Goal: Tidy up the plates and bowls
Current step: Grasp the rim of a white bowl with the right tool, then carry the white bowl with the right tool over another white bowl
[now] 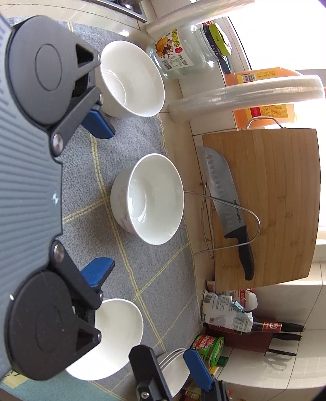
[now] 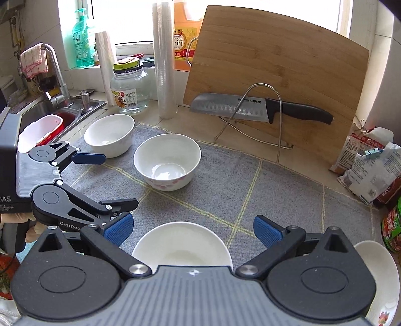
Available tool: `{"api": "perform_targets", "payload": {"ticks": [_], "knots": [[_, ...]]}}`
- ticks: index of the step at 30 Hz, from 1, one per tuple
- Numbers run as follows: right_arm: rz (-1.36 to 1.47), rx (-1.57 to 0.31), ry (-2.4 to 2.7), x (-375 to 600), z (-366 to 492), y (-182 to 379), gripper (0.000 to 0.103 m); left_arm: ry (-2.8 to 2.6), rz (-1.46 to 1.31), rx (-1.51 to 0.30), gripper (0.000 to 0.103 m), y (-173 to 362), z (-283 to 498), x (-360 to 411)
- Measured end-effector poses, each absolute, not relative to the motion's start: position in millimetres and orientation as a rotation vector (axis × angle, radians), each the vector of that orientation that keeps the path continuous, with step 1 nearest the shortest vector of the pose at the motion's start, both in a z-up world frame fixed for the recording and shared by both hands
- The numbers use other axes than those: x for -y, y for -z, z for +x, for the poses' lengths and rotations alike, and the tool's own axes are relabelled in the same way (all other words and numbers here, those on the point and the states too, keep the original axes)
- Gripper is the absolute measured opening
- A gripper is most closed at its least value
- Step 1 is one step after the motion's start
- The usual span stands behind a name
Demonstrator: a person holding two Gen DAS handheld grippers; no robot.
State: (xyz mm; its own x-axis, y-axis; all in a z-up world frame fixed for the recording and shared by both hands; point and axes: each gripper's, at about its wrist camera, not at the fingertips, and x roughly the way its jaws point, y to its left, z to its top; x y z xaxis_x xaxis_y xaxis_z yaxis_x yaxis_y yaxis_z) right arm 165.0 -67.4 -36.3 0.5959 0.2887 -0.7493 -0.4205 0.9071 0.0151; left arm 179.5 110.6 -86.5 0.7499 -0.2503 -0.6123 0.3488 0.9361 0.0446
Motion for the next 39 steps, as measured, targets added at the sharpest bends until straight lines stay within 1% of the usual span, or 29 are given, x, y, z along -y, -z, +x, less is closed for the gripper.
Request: {"api": "perform_targets", "payload": {"ticks": [12, 26, 32, 39], "knots": [[-0.167, -0.850, -0.565, 46, 254, 44, 0.103, 0.258, 0.172, -0.655, 0.100, 96, 206, -93], [-0.180, -0.946, -0.650, 16, 311, 74, 0.090, 0.268, 0.154, -0.673, 0.099, 103, 225, -98], [-0.181, -0.978, -0.662, 9, 324, 85, 0.089, 0.283, 0.175, -0.668, 0.097, 104, 229, -95], [-0.180, -0.991, -0.667, 6, 331, 91, 0.085, 0.310, 0.171, -0.663, 0.093, 104, 234, -95]]}}
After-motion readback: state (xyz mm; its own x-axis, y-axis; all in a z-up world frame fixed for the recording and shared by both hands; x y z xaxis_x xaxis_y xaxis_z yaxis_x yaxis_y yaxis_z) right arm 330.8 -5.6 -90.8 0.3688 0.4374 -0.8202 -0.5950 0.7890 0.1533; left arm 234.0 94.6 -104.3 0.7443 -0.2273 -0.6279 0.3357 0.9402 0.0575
